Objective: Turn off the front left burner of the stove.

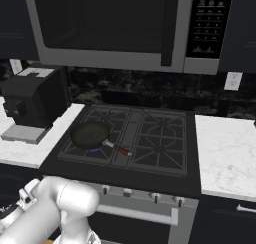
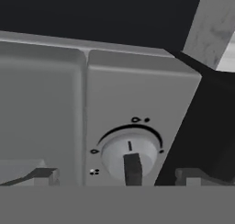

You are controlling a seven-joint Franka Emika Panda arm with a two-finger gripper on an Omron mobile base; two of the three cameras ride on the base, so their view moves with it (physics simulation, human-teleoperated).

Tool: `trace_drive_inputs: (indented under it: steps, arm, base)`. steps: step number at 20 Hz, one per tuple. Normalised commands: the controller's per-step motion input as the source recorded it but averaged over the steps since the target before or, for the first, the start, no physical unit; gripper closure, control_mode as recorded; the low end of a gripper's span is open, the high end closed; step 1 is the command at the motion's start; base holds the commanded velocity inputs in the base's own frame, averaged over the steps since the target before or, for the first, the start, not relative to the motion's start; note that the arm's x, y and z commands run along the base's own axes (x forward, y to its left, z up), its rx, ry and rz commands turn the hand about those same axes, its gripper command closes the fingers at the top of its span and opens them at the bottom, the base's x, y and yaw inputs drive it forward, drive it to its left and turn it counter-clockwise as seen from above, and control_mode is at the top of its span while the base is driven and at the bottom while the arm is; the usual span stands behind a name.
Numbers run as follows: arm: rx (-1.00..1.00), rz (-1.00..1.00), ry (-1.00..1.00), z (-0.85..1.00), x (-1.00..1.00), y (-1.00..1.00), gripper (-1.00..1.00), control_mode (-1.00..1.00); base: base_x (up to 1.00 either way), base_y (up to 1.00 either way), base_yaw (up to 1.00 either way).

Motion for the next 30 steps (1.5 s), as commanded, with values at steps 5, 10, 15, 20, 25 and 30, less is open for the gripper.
trace_drive_inputs:
  steps: [5,10,15,20,25,30]
  arm:
    - [0.0,0.0,0.0,0.0,0.23,0.0,-1.0,-1.0]
    - [0.01,0.0,0.0,0.08,0.32,-0.17,-1.0,-1.0]
    - [0.0,0.01,0.0,0.04,0.11,-0.07,-1.0,-1.0]
    - [0.01,0.01,-0.01,0.13,0.0,-0.05,-1.0,-1.0]
    - [0.02,0.0,0.0,0.05,0.0,-0.08,-1.0,-1.0]
    - [0.03,0.11,0.0,0.01,-0.06,-0.19,-1.0,-1.0]
  base:
    - [0.0,0.0,0.0]
    - [0.0,0.0,0.0]
    - [0.0,0.0,0.0]
    - [0.0,0.0,0.0]
    - [0.0,0.0,0.0]
    - [0.0,0.0,0.0]
